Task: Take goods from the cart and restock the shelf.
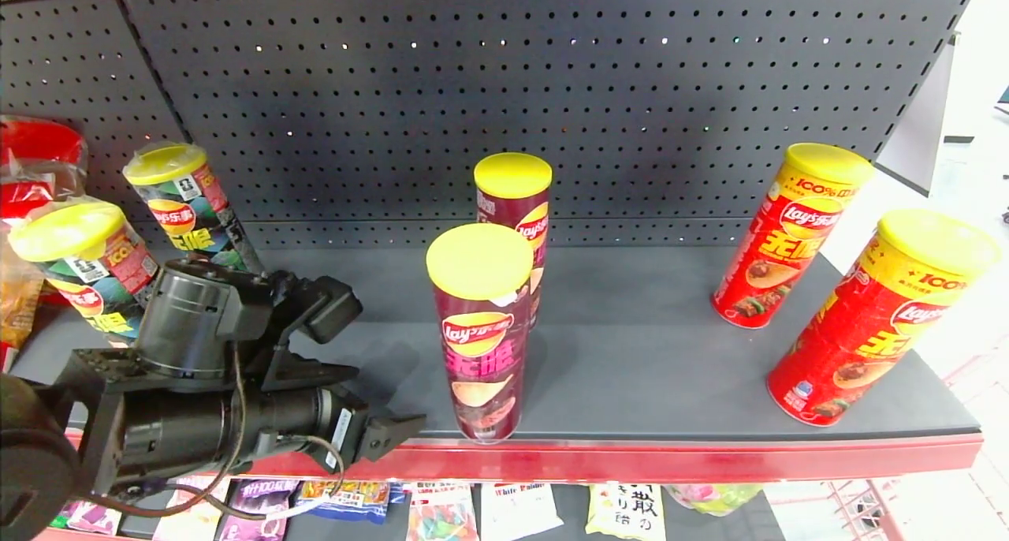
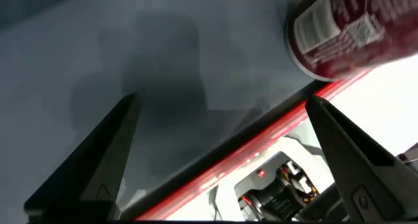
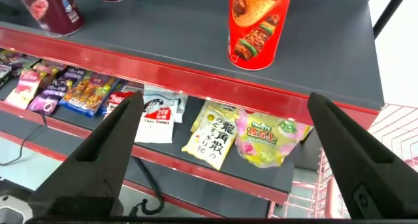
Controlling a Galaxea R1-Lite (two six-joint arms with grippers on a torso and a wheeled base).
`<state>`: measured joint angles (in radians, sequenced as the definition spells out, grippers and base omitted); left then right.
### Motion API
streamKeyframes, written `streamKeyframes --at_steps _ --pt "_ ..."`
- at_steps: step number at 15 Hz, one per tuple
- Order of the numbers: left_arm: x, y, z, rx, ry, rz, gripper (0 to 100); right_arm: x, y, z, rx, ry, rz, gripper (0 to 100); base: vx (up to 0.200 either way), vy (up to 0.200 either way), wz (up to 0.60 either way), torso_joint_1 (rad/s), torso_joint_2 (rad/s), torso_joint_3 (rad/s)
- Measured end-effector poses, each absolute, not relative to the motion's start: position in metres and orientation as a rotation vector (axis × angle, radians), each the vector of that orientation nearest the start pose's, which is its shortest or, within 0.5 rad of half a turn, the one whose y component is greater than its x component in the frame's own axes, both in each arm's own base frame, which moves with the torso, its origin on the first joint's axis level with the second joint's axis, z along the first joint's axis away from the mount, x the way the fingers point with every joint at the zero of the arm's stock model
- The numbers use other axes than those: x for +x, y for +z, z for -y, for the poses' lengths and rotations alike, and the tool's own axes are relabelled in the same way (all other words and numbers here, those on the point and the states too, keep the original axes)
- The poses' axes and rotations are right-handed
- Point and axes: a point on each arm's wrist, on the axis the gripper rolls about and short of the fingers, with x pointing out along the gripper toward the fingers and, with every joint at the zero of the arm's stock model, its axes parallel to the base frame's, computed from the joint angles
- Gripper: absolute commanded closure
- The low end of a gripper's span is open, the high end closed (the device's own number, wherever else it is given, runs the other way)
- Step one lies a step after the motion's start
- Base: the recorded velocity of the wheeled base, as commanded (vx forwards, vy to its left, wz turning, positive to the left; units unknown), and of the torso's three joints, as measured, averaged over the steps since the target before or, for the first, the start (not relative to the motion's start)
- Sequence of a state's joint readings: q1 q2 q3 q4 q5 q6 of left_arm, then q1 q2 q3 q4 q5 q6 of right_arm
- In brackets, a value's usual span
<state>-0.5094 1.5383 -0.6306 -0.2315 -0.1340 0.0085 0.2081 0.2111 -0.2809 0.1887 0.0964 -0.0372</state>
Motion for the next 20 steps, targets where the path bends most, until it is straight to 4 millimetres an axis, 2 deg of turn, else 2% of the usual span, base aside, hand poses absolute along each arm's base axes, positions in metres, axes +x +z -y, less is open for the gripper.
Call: streamKeyframes --at_steps 5,9,20 --pt "0.22 0.144 0.128 0.14 -0.628 -0.675 0 -0.023 0.138 0.003 -0.043 0.306 -0.111 0 0.0 0.0 0.0 0.0 0.0 0.0" --pt "0.221 0.14 0.136 0.152 -0.649 -0.69 0 -0.023 0.138 0.003 -0.043 0.307 -0.111 0 0.0 0.0 0.0 0.0 0.0 0.0" --pt "0.227 0.139 0.142 0.154 -0.651 -0.681 0 -0.023 0.138 0.003 -0.043 0.306 -0.11 0 0.0 0.0 0.0 0.0 0.0 0.0"
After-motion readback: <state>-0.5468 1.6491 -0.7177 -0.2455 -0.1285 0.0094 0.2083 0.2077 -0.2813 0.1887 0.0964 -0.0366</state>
